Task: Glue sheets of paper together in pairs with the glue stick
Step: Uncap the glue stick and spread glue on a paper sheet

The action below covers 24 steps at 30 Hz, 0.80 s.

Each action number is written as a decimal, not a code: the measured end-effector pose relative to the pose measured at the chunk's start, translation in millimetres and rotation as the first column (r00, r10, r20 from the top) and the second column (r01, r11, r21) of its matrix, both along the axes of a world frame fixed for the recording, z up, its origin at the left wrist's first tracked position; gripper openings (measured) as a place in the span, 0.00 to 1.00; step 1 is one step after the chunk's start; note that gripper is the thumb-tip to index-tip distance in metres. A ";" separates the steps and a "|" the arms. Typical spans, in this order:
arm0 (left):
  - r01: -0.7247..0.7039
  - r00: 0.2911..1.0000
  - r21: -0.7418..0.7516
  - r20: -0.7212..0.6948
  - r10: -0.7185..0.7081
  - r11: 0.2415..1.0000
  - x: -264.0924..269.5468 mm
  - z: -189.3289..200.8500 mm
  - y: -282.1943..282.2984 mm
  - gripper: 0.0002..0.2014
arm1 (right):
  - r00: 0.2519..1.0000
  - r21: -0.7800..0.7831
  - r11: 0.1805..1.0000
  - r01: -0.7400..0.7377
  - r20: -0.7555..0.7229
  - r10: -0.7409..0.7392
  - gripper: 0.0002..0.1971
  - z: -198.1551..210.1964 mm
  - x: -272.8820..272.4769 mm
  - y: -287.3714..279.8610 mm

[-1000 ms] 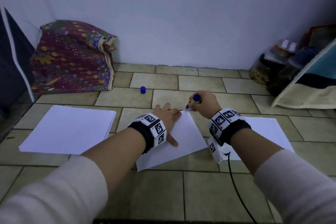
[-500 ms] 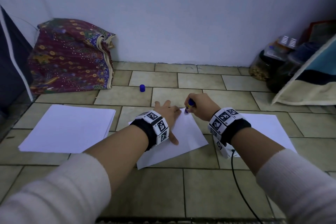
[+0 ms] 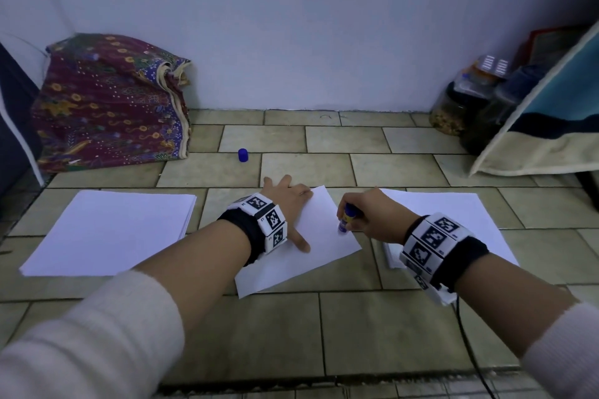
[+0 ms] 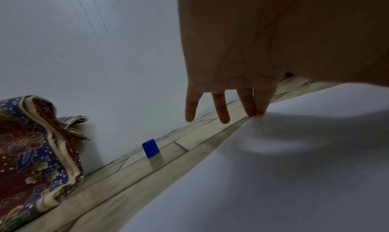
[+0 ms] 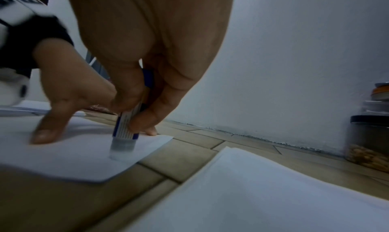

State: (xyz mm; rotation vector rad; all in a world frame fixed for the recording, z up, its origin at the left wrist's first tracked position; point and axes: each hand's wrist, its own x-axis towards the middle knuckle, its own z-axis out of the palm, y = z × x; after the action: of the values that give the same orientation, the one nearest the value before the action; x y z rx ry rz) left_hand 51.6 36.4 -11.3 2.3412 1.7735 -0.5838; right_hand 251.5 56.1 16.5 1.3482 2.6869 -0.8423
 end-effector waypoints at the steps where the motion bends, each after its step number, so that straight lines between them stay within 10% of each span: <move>1: 0.005 1.000 0.001 -0.002 -0.005 1.000 -0.7 -0.1 0.2 0.58 | 1.000 -0.006 1.000 -0.008 0.003 0.008 0.08 0.1 4.0 -3.0; 10: -0.070 0.997 0.013 0.010 0.070 0.997 0.0 -5.1 -8.6 0.69 | 0.991 -0.196 0.979 0.064 -0.103 -0.085 0.05 6.5 30.1 5.6; 14: 0.254 0.932 0.053 0.253 -0.259 0.966 2.0 -1.2 -11.3 0.49 | 0.733 -0.545 0.812 0.211 -0.461 -0.500 0.04 14.2 34.7 17.1; 18: 0.350 0.928 -0.072 0.164 -0.335 0.934 -1.1 -5.0 -16.6 0.29 | 0.472 -0.686 0.702 0.191 -0.563 -0.678 0.04 14.7 26.9 21.2; 24: 0.209 0.977 -0.023 0.038 -0.208 0.978 -12.1 5.7 -19.6 0.35 | 0.468 -0.640 0.707 0.300 -0.547 -0.694 0.03 -2.3 4.6 26.2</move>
State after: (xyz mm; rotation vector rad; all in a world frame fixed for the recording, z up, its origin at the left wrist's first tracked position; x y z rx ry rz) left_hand 39.6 16.8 -5.5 2.5215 1.5056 -0.5851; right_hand 256.1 82.3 14.2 2.0239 2.1009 -2.4619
